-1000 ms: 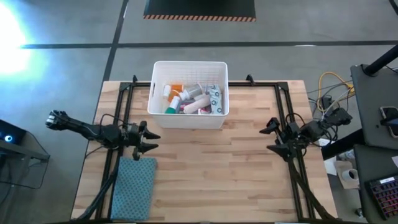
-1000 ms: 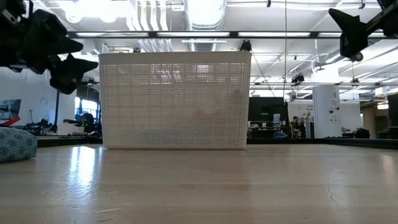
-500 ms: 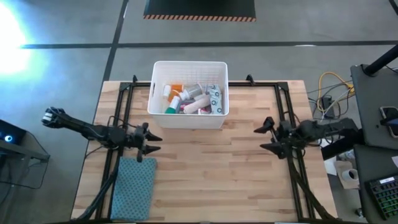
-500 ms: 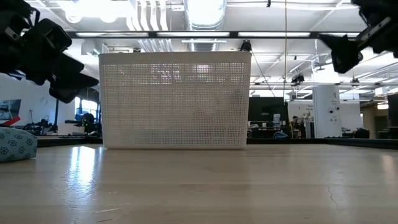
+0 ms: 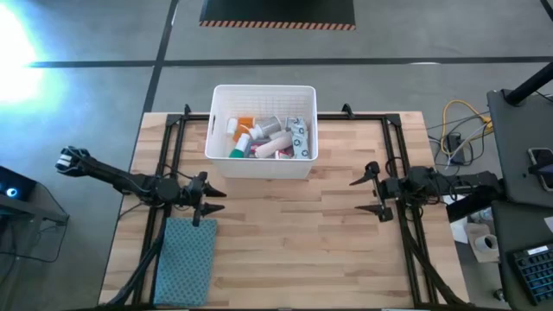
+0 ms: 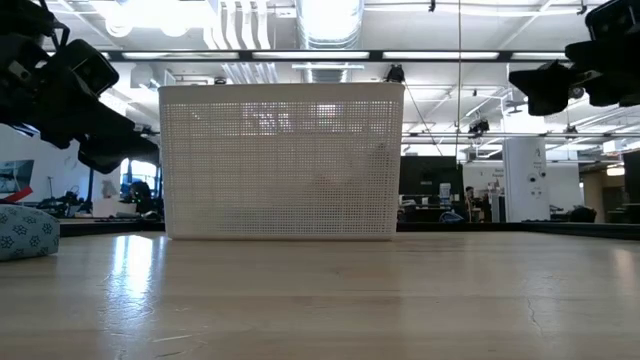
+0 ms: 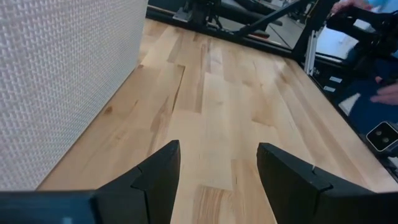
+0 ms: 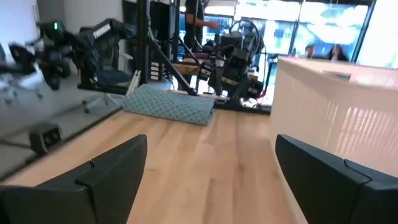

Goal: Pick & place medical supplies in basket/bin
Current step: Return to Home Position

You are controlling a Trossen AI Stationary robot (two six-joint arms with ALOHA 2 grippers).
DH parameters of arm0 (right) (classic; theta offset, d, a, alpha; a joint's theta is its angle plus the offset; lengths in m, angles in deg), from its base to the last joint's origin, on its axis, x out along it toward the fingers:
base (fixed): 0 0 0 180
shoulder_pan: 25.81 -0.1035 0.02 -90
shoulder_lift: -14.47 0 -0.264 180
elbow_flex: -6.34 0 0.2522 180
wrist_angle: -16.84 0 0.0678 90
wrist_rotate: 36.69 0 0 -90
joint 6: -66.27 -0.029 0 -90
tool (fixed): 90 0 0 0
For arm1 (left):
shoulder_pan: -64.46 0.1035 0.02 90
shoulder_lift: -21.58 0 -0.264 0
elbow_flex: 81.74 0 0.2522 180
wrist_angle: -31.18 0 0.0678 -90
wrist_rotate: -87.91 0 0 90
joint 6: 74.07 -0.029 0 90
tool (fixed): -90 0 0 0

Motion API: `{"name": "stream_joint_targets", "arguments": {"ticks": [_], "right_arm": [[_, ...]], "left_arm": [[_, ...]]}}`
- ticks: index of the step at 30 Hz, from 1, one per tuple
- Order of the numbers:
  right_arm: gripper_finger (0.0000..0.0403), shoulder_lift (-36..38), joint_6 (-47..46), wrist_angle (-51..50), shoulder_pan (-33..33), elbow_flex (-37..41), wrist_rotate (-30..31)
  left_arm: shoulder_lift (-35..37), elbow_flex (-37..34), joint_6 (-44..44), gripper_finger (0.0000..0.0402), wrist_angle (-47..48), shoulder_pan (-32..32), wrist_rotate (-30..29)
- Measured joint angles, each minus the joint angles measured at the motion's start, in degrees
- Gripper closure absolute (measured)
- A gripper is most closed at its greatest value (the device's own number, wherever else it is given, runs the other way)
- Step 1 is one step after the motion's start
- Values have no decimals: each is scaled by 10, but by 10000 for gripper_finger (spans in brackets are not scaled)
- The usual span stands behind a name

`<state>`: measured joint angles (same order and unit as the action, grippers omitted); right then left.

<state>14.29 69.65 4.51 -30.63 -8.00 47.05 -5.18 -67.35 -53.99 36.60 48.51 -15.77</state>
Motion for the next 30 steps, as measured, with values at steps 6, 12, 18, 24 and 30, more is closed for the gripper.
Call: {"name": "stream_joint_targets", "arguments": {"ticks": [6, 12, 18, 24, 30], "right_arm": [[58, -4, -108, 0, 0, 0, 2], [58, -4, -136, 0, 0, 0, 2], [58, -4, -137, 0, 0, 0, 2], [58, -4, -137, 0, 0, 0, 2], [57, -4, -137, 0, 0, 0, 2]], "left_arm": [[0, 0, 0, 208, 0, 0, 0], [0, 0, 0, 208, 0, 0, 0], [0, 0, 0, 208, 0, 0, 0], [0, 0, 0, 208, 0, 0, 0], [0, 0, 0, 208, 0, 0, 0]]}}
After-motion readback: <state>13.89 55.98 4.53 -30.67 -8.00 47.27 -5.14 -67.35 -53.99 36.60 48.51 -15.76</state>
